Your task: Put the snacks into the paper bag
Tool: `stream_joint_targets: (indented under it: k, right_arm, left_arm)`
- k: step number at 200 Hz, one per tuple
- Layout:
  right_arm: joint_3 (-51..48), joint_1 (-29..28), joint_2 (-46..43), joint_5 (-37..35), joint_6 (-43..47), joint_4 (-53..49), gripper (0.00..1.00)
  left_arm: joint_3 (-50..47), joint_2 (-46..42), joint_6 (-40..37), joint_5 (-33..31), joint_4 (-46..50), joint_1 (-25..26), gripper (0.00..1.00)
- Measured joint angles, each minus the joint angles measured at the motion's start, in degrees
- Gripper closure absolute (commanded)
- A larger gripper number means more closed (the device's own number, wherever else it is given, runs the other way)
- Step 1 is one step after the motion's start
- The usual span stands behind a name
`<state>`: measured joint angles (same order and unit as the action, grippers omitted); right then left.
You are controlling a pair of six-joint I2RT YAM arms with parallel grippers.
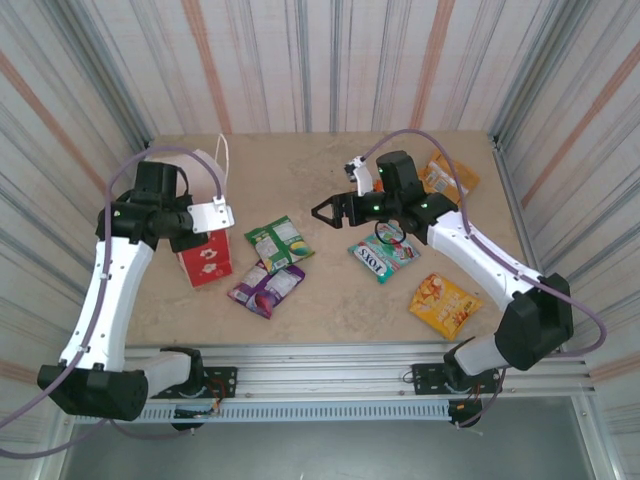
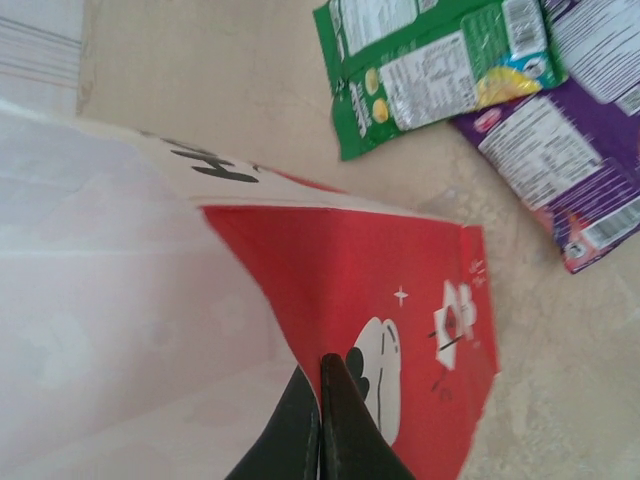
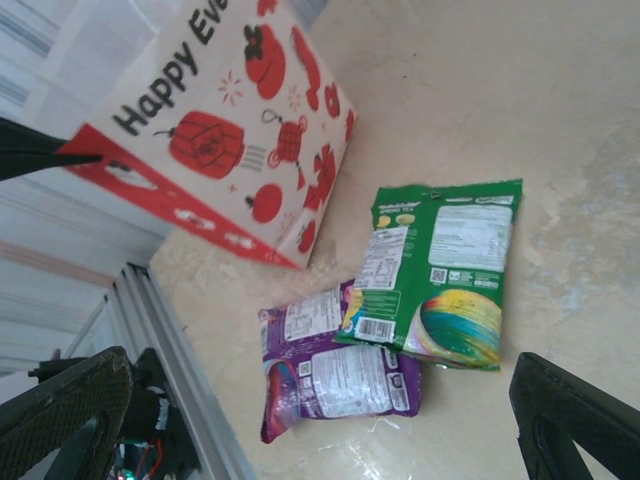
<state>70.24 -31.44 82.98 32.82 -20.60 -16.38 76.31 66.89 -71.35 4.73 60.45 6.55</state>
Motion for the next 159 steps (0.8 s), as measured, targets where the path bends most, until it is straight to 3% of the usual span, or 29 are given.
stream_joint_targets:
  k: [14,39,72,101,125,159]
  right_arm:
    - [0.52,-0.72,1.01,-0.02,0.00,0.50,0.01]
    - [1.44,-1.66,2.47,0.00,-0.02,1.03,0.01]
    - [2.89,-2.32,3.76,0.00,-0.11,1.42,0.01]
    - [3.93,-2.51,4.28,0.02,-0.24,1.42,0.01]
    - [4.74,-2.75,4.70,0.07,-0.31,1.42,0.01]
    - [5.16,-3.32,5.09,0.11,-0.52,1.46,0.01]
  left_arm:
    - [-1.11,0.07,-0.70,-0.46,-2.10,-0.26,1.00]
    - [-1.14,0.04,-0.85,-0.31,-4.55,-0.46,0.89]
    - [-1.14,-0.24,-0.17,0.04,-5.27,-0.46,0.50]
    - [-1.05,-1.66,3.39,-0.42,-4.92,-0.44,0.25]
    - [0.52,-2.86,7.74,-0.61,-4.37,0.02,0.14]
    - [3.26,-4.81,17.97,-0.22,-4.13,2.71,0.10]
